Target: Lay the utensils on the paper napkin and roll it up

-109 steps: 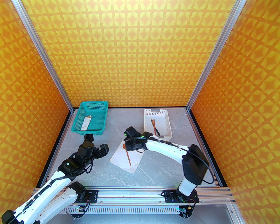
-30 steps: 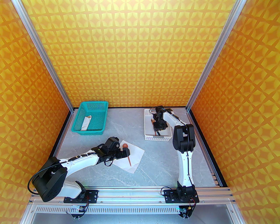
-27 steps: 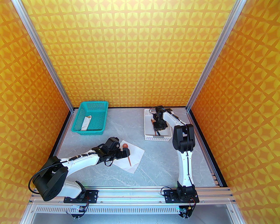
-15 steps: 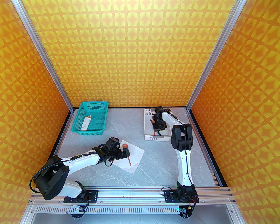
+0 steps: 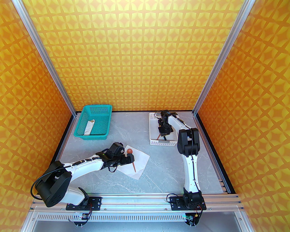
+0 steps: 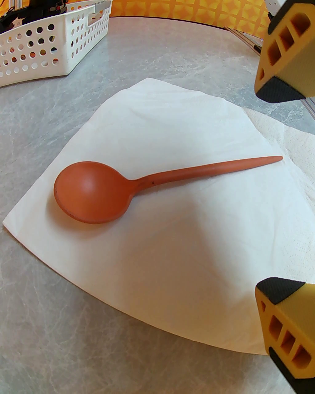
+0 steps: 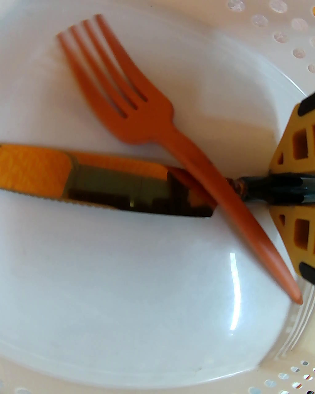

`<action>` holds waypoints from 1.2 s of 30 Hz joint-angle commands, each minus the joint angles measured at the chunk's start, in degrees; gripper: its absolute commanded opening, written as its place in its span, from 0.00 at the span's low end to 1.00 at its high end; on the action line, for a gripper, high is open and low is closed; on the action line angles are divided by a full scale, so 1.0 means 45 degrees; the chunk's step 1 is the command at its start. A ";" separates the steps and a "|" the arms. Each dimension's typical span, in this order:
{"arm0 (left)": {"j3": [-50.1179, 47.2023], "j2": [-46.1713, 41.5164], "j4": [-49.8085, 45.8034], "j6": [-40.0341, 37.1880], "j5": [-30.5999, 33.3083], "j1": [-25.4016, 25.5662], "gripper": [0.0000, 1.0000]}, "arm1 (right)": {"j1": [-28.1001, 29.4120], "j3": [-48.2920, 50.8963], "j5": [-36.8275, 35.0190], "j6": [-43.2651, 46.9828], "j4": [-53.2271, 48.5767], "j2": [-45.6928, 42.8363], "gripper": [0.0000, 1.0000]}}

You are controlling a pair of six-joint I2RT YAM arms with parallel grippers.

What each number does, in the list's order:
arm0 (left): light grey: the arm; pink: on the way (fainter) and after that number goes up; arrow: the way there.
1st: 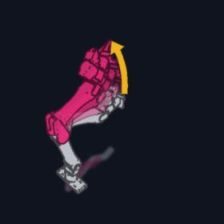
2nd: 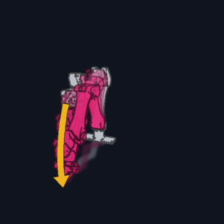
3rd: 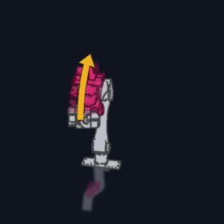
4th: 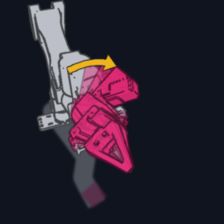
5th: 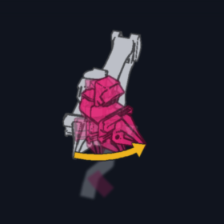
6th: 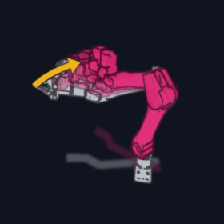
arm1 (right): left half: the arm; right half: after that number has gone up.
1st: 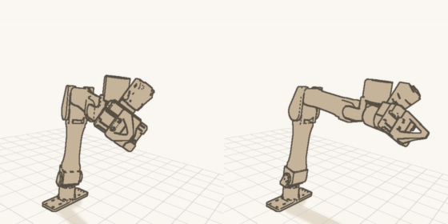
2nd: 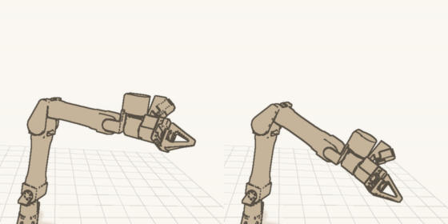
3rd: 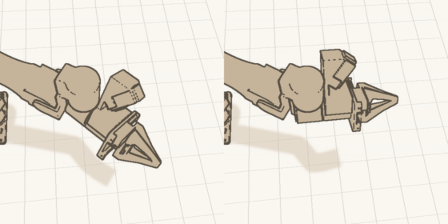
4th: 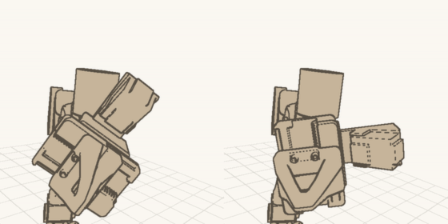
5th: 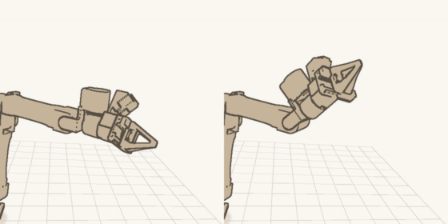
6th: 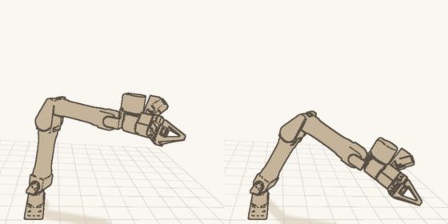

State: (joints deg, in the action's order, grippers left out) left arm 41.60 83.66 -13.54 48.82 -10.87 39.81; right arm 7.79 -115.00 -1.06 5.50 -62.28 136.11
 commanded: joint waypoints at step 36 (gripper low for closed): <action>0.0353 -0.0056 -0.0457 -0.0321 0.0404 0.0079 0.99 | 0.1756 -0.0542 -0.8537 0.2195 0.0041 -0.1152 0.14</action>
State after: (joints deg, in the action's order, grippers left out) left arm 41.60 83.66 -14.35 48.58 -10.00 39.81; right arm 14.70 -115.70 -30.24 12.32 -61.71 128.92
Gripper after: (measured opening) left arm 0.989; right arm 0.139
